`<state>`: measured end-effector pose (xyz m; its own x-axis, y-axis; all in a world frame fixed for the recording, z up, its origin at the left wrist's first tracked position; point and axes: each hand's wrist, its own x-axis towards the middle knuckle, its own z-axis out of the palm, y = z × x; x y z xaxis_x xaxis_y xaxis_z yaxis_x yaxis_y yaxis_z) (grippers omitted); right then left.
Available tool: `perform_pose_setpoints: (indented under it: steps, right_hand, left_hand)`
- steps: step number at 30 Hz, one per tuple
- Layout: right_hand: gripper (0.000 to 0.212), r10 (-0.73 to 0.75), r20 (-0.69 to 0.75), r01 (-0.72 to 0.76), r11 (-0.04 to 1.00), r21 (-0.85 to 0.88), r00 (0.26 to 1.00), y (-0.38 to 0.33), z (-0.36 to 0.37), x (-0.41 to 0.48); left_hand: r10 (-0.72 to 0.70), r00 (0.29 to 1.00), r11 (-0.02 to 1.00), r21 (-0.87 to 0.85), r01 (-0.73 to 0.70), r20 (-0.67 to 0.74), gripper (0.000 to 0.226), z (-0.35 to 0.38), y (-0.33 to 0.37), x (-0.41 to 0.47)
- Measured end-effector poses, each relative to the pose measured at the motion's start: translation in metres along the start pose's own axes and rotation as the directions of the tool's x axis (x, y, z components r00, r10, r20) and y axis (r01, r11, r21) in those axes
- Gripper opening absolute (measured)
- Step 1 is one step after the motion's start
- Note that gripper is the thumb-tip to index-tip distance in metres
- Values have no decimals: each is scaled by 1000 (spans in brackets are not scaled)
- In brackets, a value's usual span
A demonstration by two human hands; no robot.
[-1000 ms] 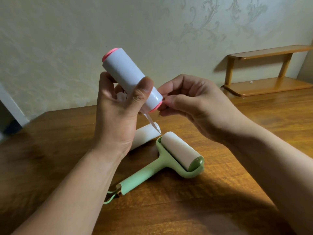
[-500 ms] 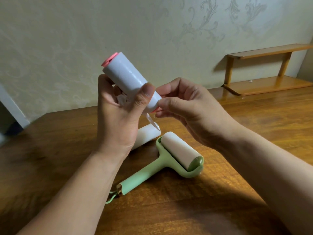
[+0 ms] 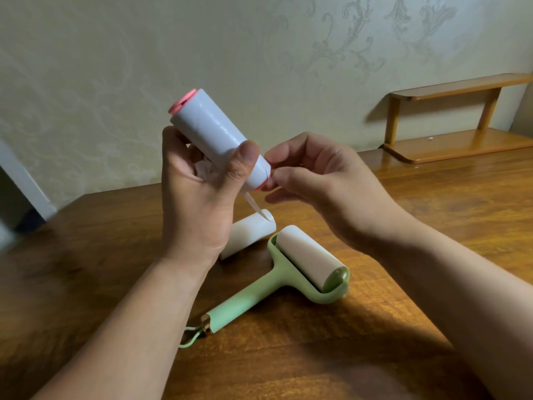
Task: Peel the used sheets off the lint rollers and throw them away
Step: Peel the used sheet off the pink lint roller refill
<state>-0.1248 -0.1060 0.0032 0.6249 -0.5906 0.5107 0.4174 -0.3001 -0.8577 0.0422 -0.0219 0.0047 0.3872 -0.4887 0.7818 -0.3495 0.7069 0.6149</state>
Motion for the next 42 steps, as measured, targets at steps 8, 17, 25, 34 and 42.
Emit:
perform_pose_setpoints:
  steps: [8, 17, 25, 34, 42]
  right_hand:
    - [23, -135, -52, 98, 891, -443, 989, 6, 2, -5]
    - [6, -240, -86, 196, 915, -352, 967, 6, 4, -8]
    - [14, -36, -249, 24, 998, -49, 968, 4, 5, -4]
    - [18, 202, -415, -228, 973, -15, 887, 8, -6, 3]
    - [20, 255, -334, -208, 963, 168, 907, 1, -5, 5]
  left_hand:
    - [-66, 997, 997, 32, 68, -42, 63, 0, -2, -1]
    - [-249, 963, 967, -88, 241, -99, 54, 6, 0, -2]
    - [-441, 898, 883, -171, 437, 15, 47, 5, 2, -3]
    - [-519, 825, 750, -343, 566, 226, 46, 3, -7, -10]
    - [-608, 784, 675, -438, 594, 125, 50, 3, -4, -7]
